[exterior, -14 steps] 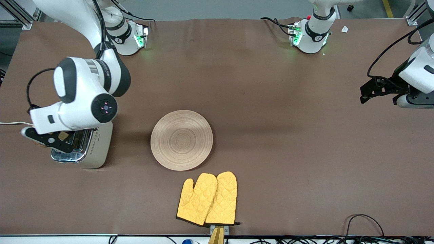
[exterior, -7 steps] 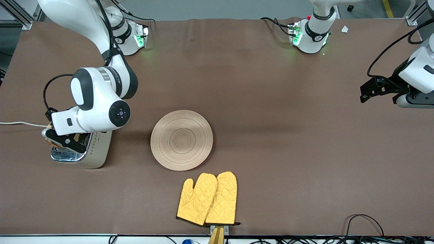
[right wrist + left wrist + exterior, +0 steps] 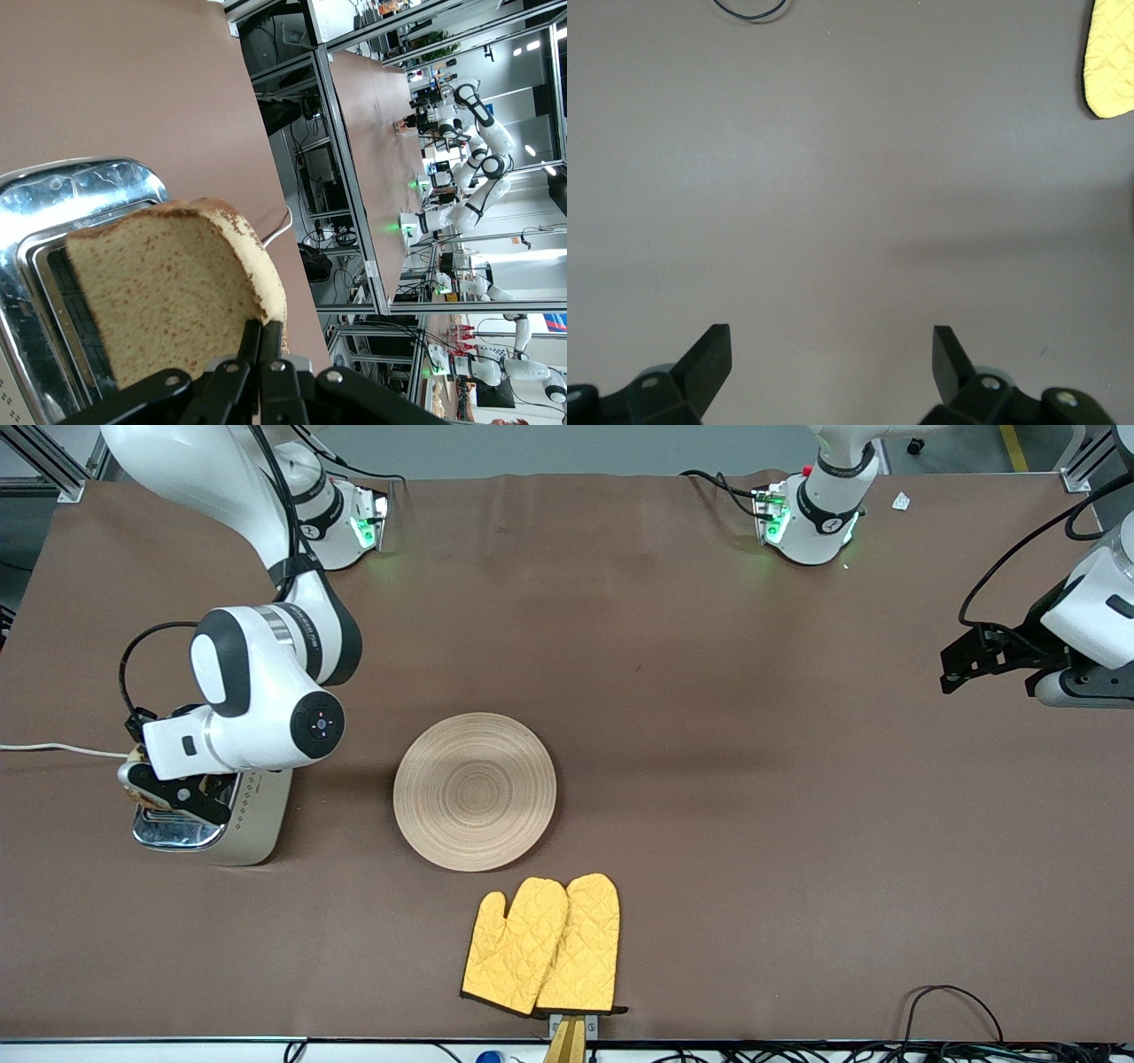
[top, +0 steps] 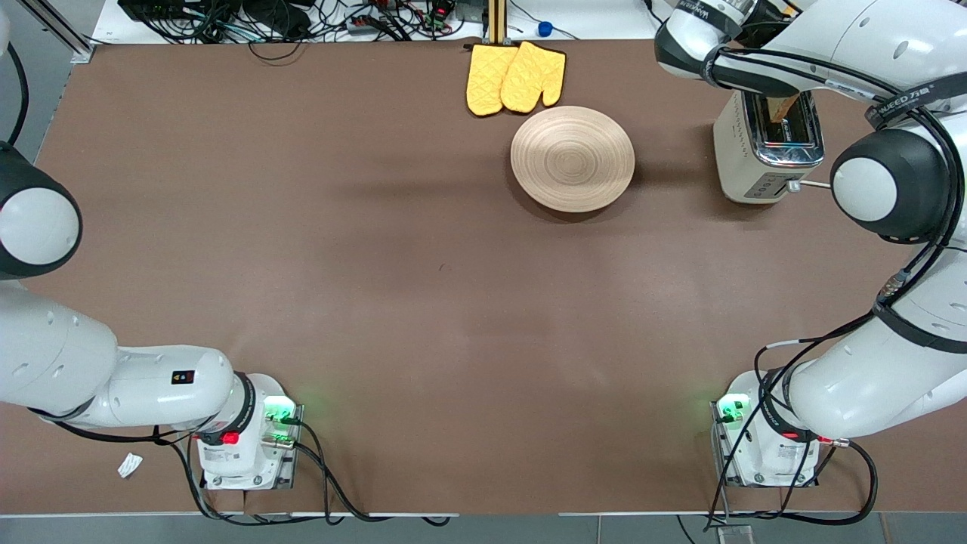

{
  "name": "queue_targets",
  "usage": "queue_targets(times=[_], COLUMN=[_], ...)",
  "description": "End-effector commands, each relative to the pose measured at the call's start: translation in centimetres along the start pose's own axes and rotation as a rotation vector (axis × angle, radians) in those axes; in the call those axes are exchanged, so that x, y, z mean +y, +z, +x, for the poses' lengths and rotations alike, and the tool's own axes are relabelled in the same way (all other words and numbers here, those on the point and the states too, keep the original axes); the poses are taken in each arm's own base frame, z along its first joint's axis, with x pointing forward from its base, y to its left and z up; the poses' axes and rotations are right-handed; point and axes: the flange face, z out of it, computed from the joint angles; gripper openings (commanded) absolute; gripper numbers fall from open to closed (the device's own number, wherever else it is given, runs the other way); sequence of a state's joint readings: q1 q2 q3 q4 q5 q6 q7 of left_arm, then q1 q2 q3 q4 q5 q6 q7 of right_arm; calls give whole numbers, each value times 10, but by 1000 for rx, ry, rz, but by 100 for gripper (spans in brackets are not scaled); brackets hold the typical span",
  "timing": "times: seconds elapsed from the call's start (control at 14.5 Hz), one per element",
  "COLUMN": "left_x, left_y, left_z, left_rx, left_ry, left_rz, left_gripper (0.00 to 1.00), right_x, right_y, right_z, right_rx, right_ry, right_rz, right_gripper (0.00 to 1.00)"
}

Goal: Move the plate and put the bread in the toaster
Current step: 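Lower the bread slice into the toaster slot with the right gripper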

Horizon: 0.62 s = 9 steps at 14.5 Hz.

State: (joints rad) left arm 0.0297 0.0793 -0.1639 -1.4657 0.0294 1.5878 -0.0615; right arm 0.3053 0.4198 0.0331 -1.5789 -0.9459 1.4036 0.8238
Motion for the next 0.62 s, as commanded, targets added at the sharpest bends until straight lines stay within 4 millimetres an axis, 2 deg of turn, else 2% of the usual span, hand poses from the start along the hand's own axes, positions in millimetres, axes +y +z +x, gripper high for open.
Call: queue_targets(times=[0.0,0.55], left_x=[1,2], left_y=[-9,-9], left_z=[-6,-6], left_rx=[-1,-1], left_ry=[-10,-9], left_rz=[-9,-11], left_gripper=[100,100], right_x=[1,-8], right_y=[5,13], right_z=[-7,-14], right_rx=[14,9], right_ry=[18,-6], right_rz=[-13,-19], right_gripper=[1,2])
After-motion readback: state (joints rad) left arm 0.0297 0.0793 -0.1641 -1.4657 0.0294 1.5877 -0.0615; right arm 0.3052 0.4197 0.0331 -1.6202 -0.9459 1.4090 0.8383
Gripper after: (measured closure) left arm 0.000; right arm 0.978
